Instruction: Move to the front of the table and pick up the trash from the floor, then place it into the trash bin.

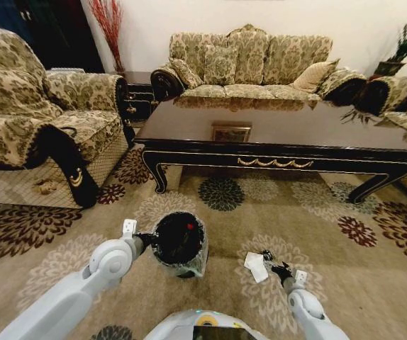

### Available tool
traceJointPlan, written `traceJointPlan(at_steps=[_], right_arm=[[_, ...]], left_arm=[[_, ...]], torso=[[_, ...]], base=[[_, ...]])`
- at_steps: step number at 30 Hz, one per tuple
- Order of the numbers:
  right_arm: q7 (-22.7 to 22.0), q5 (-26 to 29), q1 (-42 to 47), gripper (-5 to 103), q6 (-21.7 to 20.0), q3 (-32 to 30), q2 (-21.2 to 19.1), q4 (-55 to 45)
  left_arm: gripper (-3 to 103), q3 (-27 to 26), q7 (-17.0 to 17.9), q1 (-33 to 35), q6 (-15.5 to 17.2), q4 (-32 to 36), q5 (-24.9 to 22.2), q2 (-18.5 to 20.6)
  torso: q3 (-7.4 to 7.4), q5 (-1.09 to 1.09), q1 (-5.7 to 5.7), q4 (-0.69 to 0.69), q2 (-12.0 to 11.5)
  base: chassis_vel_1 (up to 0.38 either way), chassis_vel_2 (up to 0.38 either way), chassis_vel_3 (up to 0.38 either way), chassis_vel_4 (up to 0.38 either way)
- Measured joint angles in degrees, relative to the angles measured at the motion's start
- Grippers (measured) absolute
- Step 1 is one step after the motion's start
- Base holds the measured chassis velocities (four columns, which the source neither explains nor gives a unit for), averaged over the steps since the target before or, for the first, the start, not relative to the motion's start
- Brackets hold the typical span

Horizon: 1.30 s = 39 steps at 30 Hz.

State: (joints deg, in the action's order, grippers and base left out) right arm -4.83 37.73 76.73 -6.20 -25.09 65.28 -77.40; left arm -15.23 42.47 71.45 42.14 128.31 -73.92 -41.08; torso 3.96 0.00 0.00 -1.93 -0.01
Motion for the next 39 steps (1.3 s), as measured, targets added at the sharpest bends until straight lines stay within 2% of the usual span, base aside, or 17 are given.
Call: traceJointPlan(at_steps=[12, 23, 30, 39], right_arm=[[-0.24, -0.79, -0.64, 100, 0.45, -0.11, 1.12, 1.13], [0.34, -1.66, -5.03, 100, 1.56, 0.17, 1.95, 8.26], [0.45, -2.59, -7.72, 100, 1.60, 0.88, 3.06, 10.90], [0.77, -3.79, -8.34, 99, 1.80, 1.43, 3.05, 12.43]], left_arm=[[2, 0.26, -0.01, 0.46, 0.00, 0.02, 0.22, -0.23], [2, 1.28, 0.01, -0.80, 0.00, -0.98, -0.01, 0.11], [2, 1.49, 0.02, -1.21, 0.00, -1.16, -0.28, 0.39], [2, 0.57, 0.02, -1.08, 0.00, -1.16, -0.67, 0.61]], torso=[[-0.01, 0.00, 0.00, 0.00, 0.01], [-0.01, 0.00, 0.00, 0.00, 0.01], [-0.01, -0.04, 0.00, 0.04, 0.01], [-0.02, -0.06, -0.01, 0.03, 0.02]], base=[[0.000, 0.000, 0.000, 0.000], [0.000, 0.000, 0.000, 0.000], [0.000, 0.000, 0.000, 0.000], [0.000, 0.000, 0.000, 0.000]])
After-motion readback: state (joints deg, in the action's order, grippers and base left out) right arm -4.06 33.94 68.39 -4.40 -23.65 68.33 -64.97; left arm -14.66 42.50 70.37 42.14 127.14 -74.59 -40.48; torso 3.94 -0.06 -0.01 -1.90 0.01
